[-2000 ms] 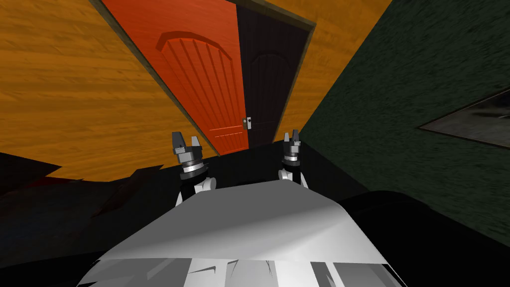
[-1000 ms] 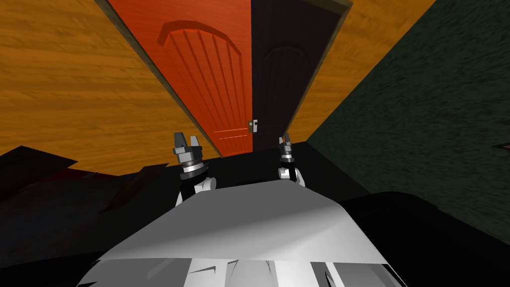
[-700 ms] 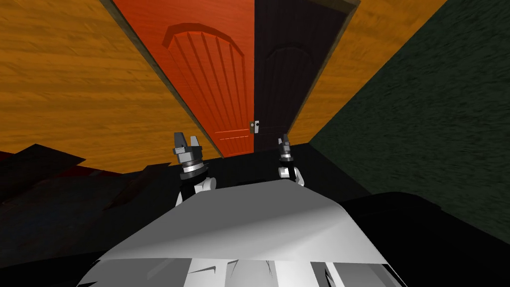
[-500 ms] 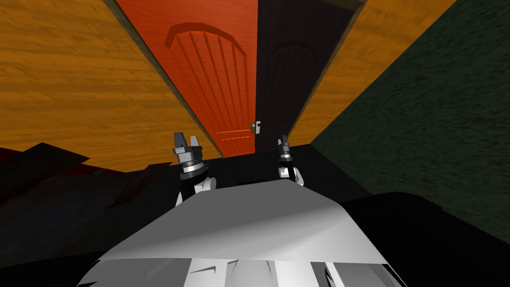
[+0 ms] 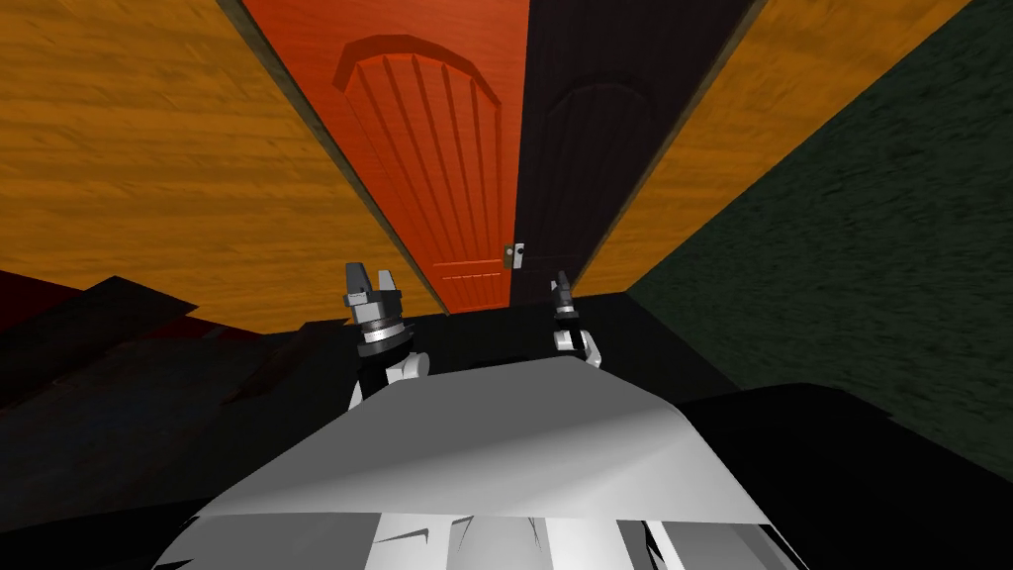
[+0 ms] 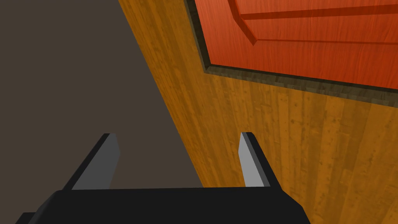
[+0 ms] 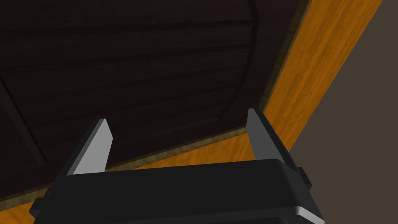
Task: Pull the door open
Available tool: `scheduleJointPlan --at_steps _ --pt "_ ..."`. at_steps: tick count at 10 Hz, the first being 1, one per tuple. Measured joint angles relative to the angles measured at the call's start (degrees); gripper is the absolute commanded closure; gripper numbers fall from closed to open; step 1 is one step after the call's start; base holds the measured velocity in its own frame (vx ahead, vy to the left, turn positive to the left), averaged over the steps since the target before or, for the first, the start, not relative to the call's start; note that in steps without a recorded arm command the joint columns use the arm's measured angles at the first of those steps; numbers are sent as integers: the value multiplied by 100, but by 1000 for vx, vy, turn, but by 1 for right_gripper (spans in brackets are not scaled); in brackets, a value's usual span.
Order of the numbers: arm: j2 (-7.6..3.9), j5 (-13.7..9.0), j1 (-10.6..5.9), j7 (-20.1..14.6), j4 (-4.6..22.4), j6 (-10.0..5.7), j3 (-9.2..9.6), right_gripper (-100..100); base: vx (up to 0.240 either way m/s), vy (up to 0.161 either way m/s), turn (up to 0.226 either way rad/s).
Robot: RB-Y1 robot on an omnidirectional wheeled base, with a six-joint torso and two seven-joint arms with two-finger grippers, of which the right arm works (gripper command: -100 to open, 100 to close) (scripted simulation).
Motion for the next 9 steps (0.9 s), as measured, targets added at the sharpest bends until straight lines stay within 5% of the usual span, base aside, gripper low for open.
scheduleJointPlan --at_steps 9 --pt "-181 245 -698 -512 1274 417 -348 -100 104 -1 89"
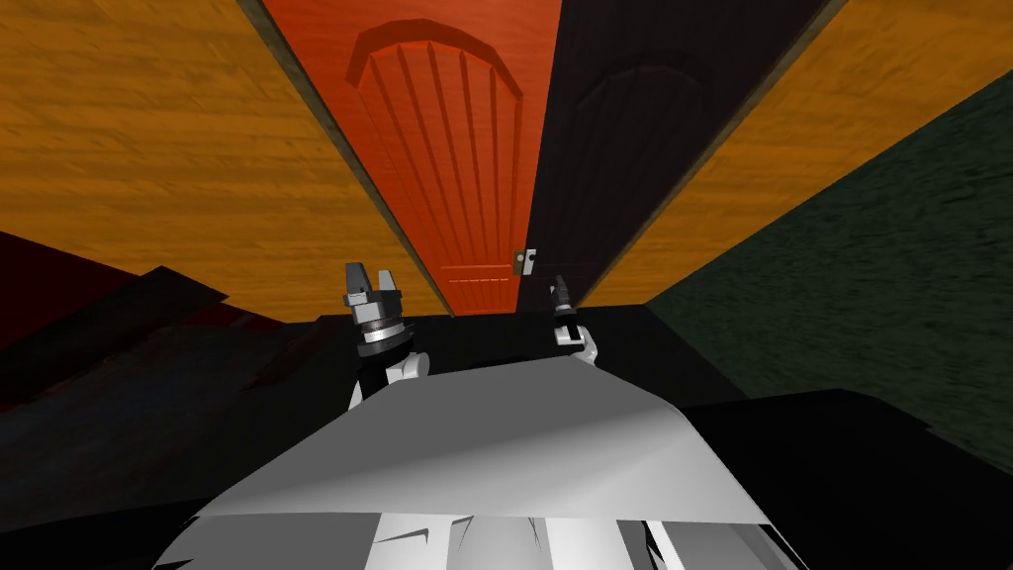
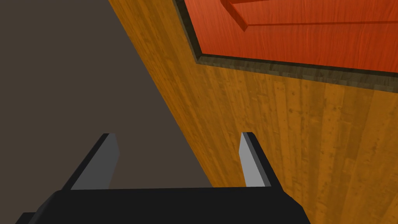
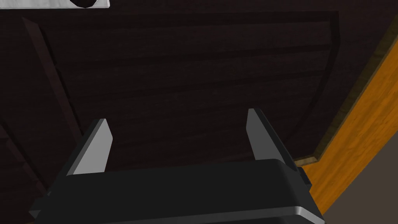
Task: Pull the door open
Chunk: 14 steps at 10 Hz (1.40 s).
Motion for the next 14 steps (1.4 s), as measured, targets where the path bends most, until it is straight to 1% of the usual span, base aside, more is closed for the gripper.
scheduleJointPlan --at_steps 1,3,4,7,8,10,12,13,14 --pt "-14 23 -55 -53 166 12 -40 -100 93 -6 80" --pt "-17 83 -147 -143 364 97 -95 -100 101 -1 72" --pt "-70 95 -235 -211 512 136 -138 -100 94 -9 80" --pt "-98 164 -410 -350 858 238 -233 -100 109 -21 88" --pt "-126 190 -450 -420 978 279 -270 -100 154 -16 94" --pt "-138 248 -625 -518 1270 364 -346 -100 148 -14 87" --pt "-194 290 -767 -639 1488 481 -403 -100 184 -35 84" --pt "-189 312 -830 -675 1627 491 -439 -100 79 -19 17" --pt "-188 315 -839 -680 1643 488 -443 -100 -10 -49 -138"
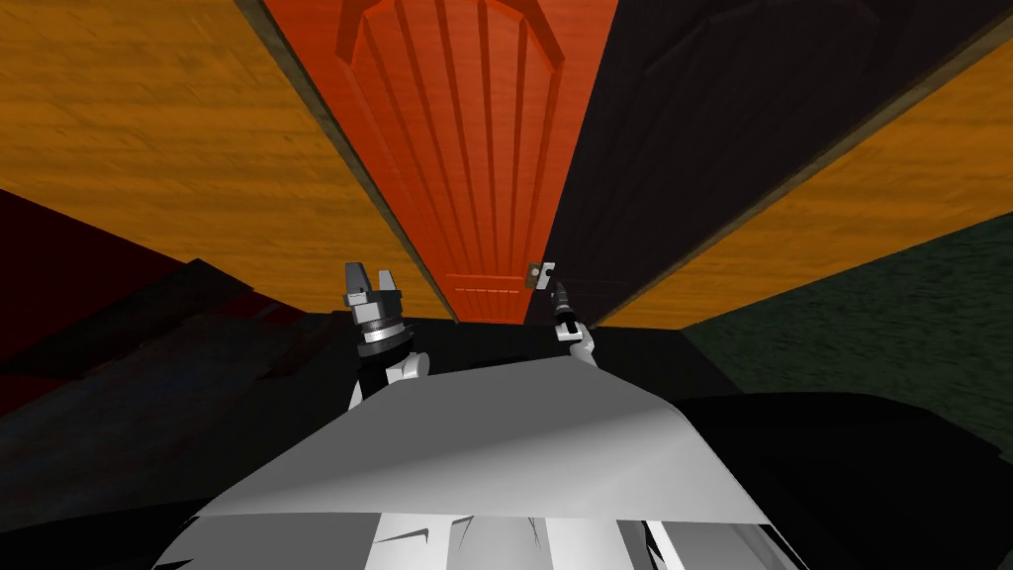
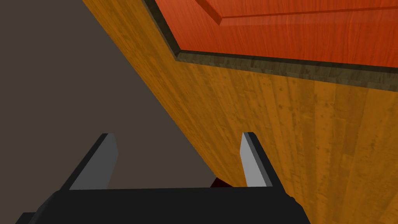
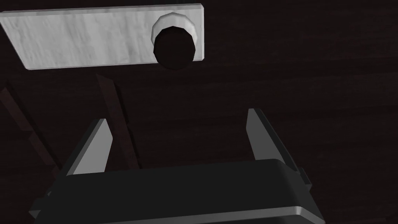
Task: Pull the door open
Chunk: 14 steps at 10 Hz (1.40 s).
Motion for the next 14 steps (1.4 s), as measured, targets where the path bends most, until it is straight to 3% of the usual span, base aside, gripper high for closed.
scheduleJointPlan --at_steps 1,2,4,5,9,13,14 --pt "-109 -30 80 -39 -50 76 -62 -100 -27 -69 -144" --pt "-126 -40 164 -31 -67 129 -150 -100 -29 -50 -30" --pt "-227 -75 198 -17 89 84 -291 -100 26 -74 -86" --pt "-254 -89 304 -15 3 152 -362 -100 50 -53 -20" --pt "-363 -144 319 23 235 74 -565 -100 142 -61 14" --pt "-313 -156 123 17 336 -14 -454 -100 202 24 158" --pt "-192 -137 159 28 184 -36 -356 -100 175 102 137"
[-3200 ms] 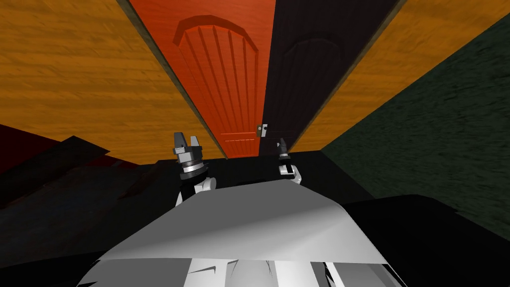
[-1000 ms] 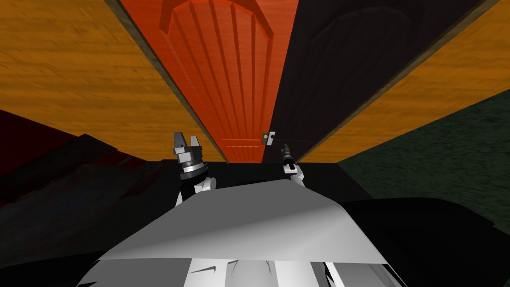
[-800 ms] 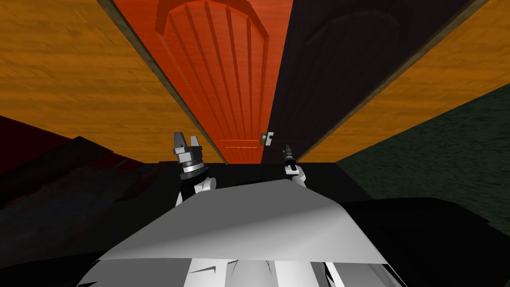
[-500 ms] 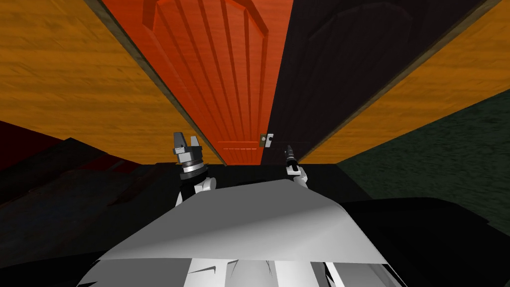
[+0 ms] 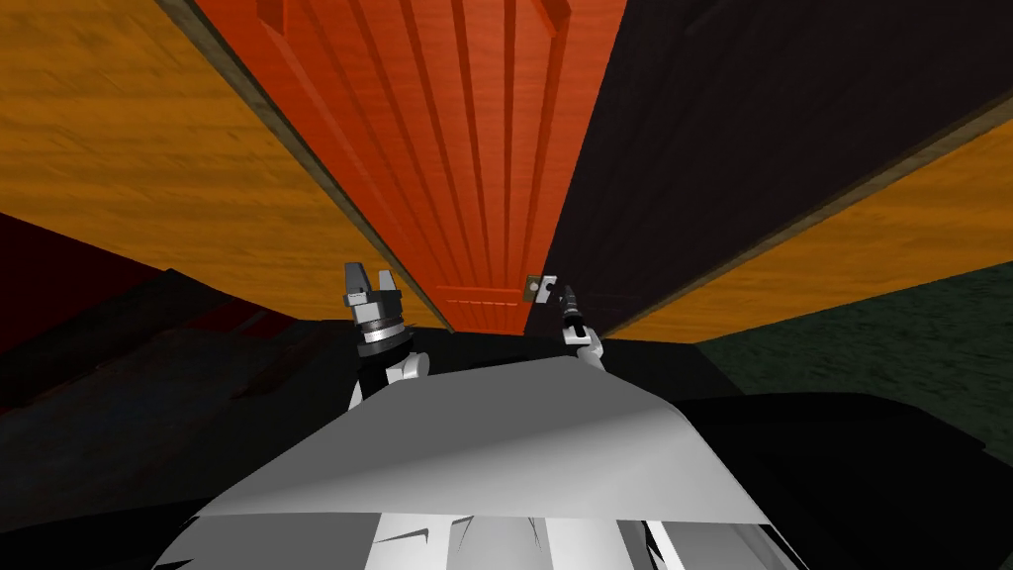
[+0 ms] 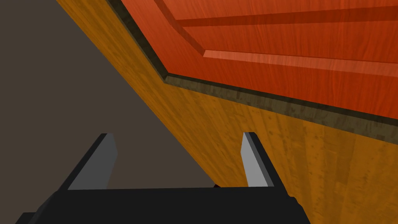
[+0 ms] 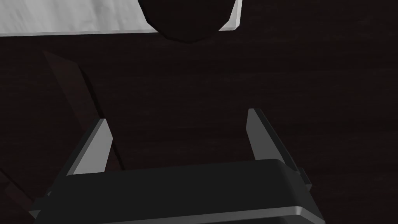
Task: Pull the door open
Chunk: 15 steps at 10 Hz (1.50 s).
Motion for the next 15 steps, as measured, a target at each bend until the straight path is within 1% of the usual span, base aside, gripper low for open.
scheduleJointPlan --at_steps 1,2,7,8,9,10,12,14,15 --pt "39 11 -81 0 -53 36 76 -100 74 46 13" --pt "42 11 -96 -2 -56 46 86 100 -7 -4 -12" --pt "37 10 -79 0 -52 38 74 100 -16 -11 -1" --pt "38 10 -79 0 -53 37 75 -100 -142 -62 -193" --pt "-13 2 -66 -3 -27 72 9 -100 -229 -85 -125" --pt "-38 -4 16 -4 -33 79 -46 -100 -238 -47 -58" --pt "-89 -10 113 -23 -19 66 -105 -100 -203 50 -13" --pt "-77 4 160 -64 -112 96 -46 -100 -192 107 72" --pt "-61 16 118 -94 -110 78 35 -100 -145 137 135"
